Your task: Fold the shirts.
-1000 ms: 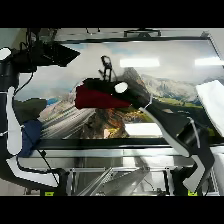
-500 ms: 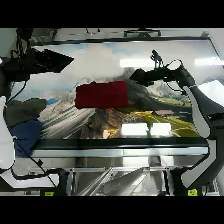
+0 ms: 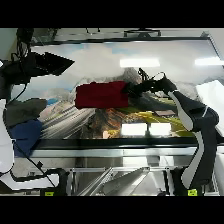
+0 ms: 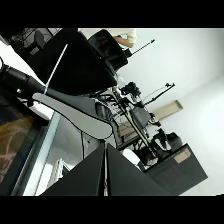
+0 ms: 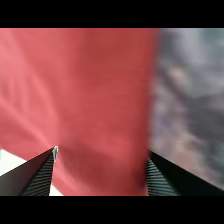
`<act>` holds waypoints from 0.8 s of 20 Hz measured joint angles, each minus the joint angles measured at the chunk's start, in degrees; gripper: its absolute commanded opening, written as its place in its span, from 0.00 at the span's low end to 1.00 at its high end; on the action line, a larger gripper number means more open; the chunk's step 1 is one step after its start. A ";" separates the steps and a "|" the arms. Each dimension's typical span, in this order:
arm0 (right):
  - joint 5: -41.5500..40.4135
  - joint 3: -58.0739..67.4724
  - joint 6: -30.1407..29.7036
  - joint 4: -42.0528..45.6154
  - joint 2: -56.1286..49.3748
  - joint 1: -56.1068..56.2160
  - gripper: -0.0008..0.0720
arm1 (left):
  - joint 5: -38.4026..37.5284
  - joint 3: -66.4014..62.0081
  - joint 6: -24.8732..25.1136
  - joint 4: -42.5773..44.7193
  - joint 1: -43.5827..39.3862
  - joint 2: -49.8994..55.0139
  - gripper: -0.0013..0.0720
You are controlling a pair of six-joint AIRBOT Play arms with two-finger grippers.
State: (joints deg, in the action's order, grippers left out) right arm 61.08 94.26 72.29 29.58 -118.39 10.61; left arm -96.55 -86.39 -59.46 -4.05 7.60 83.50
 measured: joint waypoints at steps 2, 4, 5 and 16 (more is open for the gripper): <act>-2.01 0.09 -1.51 -2.34 -0.72 1.27 0.44 | -0.63 0.04 0.02 0.02 0.00 0.00 0.03; -2.75 0.35 -2.58 -5.62 -0.85 2.10 0.05 | -1.38 0.04 0.04 0.04 0.00 0.00 0.03; -3.04 0.39 -2.99 -6.36 -0.85 2.36 0.04 | -1.88 0.04 0.07 0.02 0.00 0.00 0.03; 6.88 -1.09 9.99 9.66 23.04 -8.61 0.04 | -2.91 0.04 0.09 0.02 0.00 0.00 0.03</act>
State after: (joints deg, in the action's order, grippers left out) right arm 67.96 93.17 82.28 39.24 -95.35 2.00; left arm -99.46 -86.35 -59.37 -4.03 7.60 83.50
